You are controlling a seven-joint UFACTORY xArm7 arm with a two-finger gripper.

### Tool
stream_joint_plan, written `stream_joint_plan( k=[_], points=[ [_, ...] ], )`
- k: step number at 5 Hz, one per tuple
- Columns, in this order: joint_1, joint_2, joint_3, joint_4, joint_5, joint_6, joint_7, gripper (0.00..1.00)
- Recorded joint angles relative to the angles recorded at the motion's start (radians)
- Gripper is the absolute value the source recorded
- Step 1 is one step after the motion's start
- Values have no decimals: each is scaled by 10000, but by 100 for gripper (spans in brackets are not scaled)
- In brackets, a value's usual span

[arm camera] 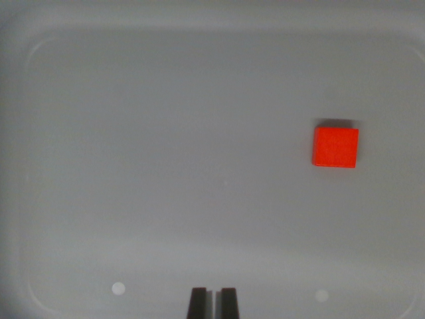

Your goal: Reach red block

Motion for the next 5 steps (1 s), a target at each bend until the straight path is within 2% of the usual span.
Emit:
stream_joint_plan(
  k=[1, 2, 3, 4, 5],
  points=[
    [-24, 92, -20, -72, -5, -160, -9, 0],
    [-24, 92, -20, -72, -5, -160, -9, 0],
    [-58, 217, -46, -169, -13, -380, -21, 0],
    [-58, 217, -46, -169, -13, -380, -21, 0],
    [-97, 366, -78, -286, -21, -641, -35, 0]
  ],
)
